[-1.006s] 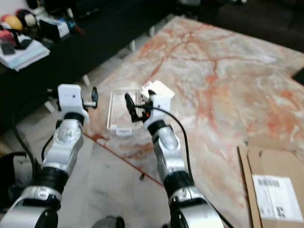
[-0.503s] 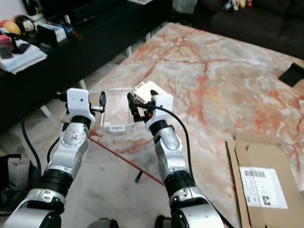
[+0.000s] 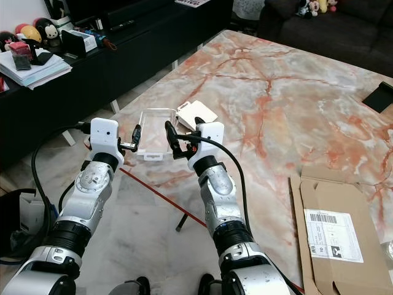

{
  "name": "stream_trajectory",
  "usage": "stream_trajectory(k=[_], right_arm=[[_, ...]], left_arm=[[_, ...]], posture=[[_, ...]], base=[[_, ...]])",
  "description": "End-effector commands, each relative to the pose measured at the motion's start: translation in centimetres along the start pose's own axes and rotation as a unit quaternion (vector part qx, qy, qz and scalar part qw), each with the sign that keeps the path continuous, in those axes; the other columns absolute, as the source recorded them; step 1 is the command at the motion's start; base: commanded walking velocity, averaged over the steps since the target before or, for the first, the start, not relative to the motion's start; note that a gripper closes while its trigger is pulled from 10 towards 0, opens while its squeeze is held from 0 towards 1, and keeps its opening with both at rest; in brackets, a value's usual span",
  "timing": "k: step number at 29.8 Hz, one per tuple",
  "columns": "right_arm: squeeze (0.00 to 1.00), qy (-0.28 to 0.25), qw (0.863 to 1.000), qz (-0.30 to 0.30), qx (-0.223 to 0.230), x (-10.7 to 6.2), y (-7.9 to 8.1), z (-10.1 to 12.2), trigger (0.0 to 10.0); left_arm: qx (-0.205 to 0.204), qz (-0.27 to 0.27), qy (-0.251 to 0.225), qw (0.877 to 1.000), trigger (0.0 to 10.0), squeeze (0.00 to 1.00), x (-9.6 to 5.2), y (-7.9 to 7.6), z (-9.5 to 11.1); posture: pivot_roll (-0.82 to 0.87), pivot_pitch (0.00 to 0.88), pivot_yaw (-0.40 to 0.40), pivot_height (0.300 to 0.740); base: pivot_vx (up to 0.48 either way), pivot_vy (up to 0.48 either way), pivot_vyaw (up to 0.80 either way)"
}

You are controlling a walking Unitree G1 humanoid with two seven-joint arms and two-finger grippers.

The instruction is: Picking trash to rubbish bin

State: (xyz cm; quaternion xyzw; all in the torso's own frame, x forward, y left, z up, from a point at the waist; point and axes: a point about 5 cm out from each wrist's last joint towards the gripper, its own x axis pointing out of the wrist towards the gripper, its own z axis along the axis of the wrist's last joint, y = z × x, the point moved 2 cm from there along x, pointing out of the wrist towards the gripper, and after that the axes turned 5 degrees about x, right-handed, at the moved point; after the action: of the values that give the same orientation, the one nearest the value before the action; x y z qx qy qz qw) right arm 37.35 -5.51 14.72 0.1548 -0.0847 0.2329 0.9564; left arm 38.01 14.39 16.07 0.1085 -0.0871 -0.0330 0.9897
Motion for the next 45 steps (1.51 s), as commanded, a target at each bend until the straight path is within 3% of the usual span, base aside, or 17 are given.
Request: stream_trajectory(k=[1,12,19,22,34,42,45], right_arm=[[0.0,0.005,1.0,0.0,0.001,-0.1,0.1,-0.2,10.0],[0.0,0.007,1.0,-0.001,0.0,-0.2,0.0,-0.3,10.0],[0.0,0.006,1.0,-0.001,-0.001,-0.1,0.0,-0.2,10.0],[0.0,0.009,1.0,-0.007,-0.003,-0.8,-0.4,-0.4,10.0],[0.0,0.02,1.0,-0.006,-0.005,-1.8,-0.5,-0.9,10.0],[0.0,0.024,1.0,-0.003,-0.004,-1.9,-0.3,-0.9,10.0],[0.0,0.026,1.0,-0.002,-0.004,-1.9,-0.3,-0.8,10.0]], left_arm=[[0.004,-0.006,0.017,1.0,10.0,0.0,0.0,0.2,-0.5],[0.008,0.008,0.019,1.0,10.0,0.0,0.4,1.8,-0.3],[0.005,0.007,0.013,1.0,10.0,0.0,0.3,1.5,-0.1],[-0.002,0.003,0.006,1.0,10.0,0.0,-0.1,0.8,0.0],[-0.009,-0.01,-0.001,1.0,10.0,0.0,-0.4,0.3,0.5],[-0.014,-0.023,0.016,1.0,10.0,0.0,-0.3,0.3,0.1],[0.003,-0.02,0.04,0.999,10.0,0.0,0.1,0.4,-0.3]], posture=[[0.13,0.176,-0.025,0.74],[0.13,0.182,-0.029,0.74],[0.12,0.188,-0.032,0.74],[0.11,0.218,-0.044,0.74],[0.1,0.258,-0.067,0.74],[0.1,0.252,-0.069,0.74],[0.1,0.244,-0.067,0.74]], base=[[0.0,0.0,0.0],[0.0,0.0,0.0],[0.0,0.0,0.0],[0.0,0.0,0.0],[0.0,0.0,0.0],[0.0,0.0,0.0],[0.0,0.0,0.0]])
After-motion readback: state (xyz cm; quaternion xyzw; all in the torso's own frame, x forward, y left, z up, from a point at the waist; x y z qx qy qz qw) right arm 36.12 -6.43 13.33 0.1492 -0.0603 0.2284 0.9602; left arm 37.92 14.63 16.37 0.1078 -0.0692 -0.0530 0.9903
